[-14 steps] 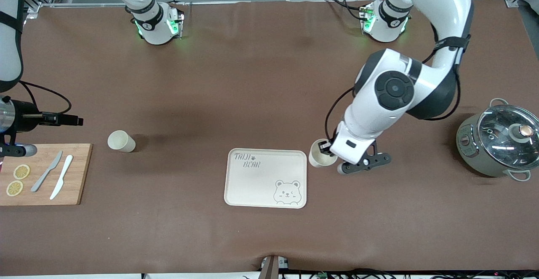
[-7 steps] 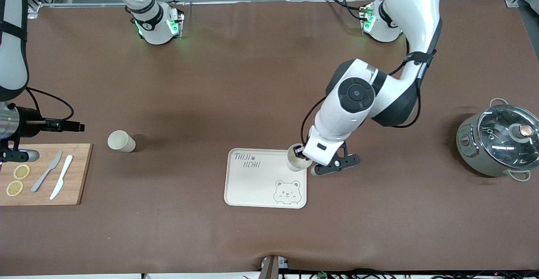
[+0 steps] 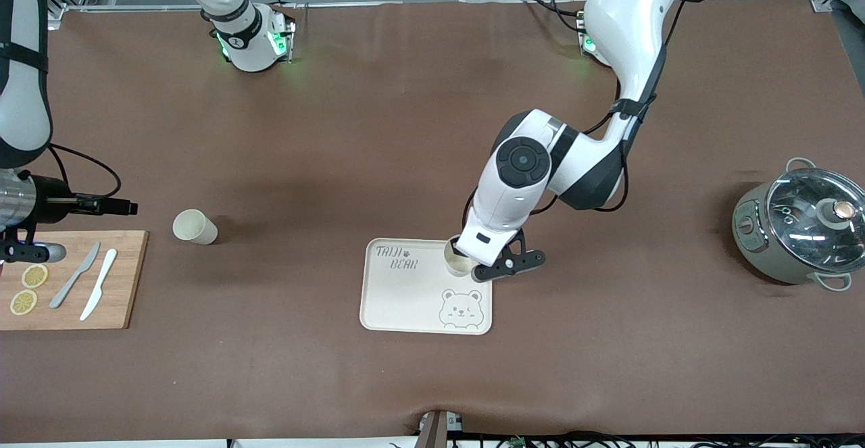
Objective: Place white IKEA cup upright on tray with both arms
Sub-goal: 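Lift the cup and carry it over the tray with the left gripper, then set the cup on the tray while the right gripper grasps the other cup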
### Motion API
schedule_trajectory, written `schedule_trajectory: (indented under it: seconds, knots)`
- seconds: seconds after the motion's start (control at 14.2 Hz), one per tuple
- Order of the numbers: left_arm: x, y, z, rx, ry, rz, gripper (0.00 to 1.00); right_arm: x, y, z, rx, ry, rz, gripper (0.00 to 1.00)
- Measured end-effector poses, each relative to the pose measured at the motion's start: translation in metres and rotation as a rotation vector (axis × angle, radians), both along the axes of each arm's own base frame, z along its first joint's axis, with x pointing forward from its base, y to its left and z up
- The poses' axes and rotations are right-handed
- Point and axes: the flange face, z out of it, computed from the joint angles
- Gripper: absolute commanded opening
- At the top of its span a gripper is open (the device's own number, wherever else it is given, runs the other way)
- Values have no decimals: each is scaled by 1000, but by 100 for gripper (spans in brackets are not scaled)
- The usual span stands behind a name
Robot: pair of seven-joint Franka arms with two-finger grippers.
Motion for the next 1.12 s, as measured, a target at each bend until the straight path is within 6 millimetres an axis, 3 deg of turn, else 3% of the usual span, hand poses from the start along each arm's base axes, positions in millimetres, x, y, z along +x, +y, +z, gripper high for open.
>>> schedule_trajectory:
  seconds: [0.21, 0.49, 0.77, 1.12]
  knots:
    - [2, -4, -21, 0, -8, -1, 0, -2, 0, -22, -1, 0, -3, 100]
    - [8, -4, -42, -15, -34, 3, 0, -3, 0, -36, -3, -4, -6, 100]
    - [17, 2, -56, -20, -62, 15, 0, -5, -1, -57, -8, -25, -10, 100]
    - [25, 9, -91, -22, -88, 24, 0, -11, 2, -84, -10, -34, -10, 100]
